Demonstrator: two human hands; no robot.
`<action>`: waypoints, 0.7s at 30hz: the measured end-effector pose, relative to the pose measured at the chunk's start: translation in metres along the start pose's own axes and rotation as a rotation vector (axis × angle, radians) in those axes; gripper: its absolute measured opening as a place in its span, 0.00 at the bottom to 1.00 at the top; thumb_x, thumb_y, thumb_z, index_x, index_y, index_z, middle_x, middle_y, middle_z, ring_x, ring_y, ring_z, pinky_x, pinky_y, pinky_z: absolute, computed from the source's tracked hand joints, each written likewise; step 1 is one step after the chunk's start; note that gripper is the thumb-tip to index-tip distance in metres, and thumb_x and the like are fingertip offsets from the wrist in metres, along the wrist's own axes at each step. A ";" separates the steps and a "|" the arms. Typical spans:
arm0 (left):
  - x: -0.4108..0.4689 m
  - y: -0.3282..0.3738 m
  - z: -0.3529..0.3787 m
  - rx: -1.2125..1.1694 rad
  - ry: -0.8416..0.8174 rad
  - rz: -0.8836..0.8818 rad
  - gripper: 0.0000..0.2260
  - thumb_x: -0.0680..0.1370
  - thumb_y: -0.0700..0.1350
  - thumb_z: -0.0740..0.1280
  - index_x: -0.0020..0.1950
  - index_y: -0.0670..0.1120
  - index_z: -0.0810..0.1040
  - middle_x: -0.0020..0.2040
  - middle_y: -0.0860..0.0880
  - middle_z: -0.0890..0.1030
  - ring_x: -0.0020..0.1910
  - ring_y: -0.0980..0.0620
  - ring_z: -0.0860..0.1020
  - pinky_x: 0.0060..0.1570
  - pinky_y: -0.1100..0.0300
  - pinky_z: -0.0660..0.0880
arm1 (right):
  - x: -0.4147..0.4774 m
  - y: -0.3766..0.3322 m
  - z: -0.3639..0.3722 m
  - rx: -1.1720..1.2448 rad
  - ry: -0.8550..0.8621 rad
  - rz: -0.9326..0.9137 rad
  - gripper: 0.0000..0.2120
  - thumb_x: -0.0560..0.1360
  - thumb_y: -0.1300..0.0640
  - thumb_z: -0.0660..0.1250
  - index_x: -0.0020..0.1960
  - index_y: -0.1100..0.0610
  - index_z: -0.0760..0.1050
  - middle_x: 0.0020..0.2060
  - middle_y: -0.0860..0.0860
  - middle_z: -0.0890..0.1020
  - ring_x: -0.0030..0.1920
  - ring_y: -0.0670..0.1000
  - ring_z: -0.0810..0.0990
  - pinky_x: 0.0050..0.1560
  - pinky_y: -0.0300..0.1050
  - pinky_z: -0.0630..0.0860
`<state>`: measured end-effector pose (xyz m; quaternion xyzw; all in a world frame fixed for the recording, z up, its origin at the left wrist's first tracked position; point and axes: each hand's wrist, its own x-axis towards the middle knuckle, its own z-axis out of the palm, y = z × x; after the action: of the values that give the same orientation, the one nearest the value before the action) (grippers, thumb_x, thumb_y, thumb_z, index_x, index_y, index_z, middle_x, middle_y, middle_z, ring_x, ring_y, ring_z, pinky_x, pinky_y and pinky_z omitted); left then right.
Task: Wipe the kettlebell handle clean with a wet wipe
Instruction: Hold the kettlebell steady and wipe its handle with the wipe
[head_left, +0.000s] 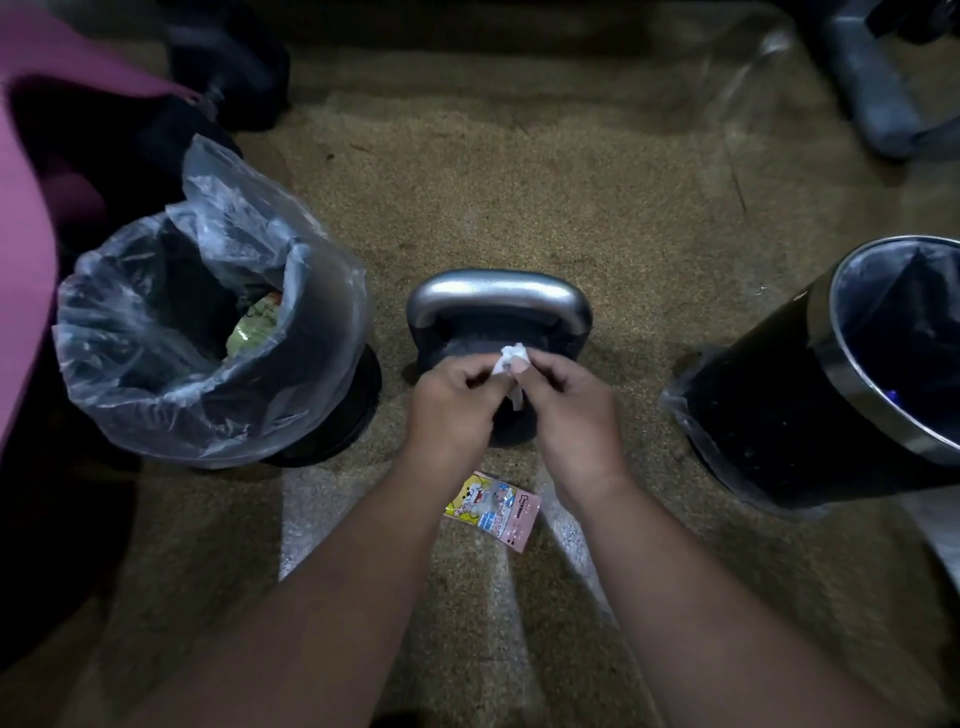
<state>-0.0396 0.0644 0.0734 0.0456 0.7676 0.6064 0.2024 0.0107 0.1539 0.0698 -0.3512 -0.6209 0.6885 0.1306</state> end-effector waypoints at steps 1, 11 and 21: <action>0.001 -0.001 -0.001 0.076 -0.014 0.043 0.04 0.75 0.42 0.71 0.46 0.48 0.86 0.45 0.49 0.84 0.45 0.55 0.82 0.49 0.59 0.77 | 0.003 0.000 -0.001 0.045 0.016 0.043 0.07 0.74 0.58 0.70 0.51 0.55 0.83 0.45 0.51 0.86 0.48 0.50 0.84 0.55 0.49 0.79; 0.008 -0.048 0.000 0.786 0.056 0.469 0.20 0.74 0.43 0.69 0.66 0.45 0.77 0.63 0.45 0.76 0.62 0.45 0.73 0.64 0.53 0.69 | 0.021 -0.038 0.010 0.455 0.173 0.292 0.07 0.75 0.69 0.68 0.43 0.59 0.75 0.38 0.56 0.81 0.38 0.49 0.81 0.44 0.36 0.80; 0.007 -0.057 0.017 0.712 0.144 0.443 0.22 0.79 0.45 0.61 0.72 0.40 0.70 0.73 0.40 0.69 0.74 0.40 0.63 0.72 0.50 0.60 | 0.023 -0.064 0.030 0.871 0.107 0.611 0.08 0.80 0.65 0.61 0.57 0.63 0.76 0.50 0.52 0.79 0.64 0.50 0.76 0.55 0.34 0.73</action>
<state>-0.0294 0.0670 0.0145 0.2339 0.9129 0.3341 -0.0150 -0.0421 0.1578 0.1223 -0.4637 -0.1394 0.8704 0.0893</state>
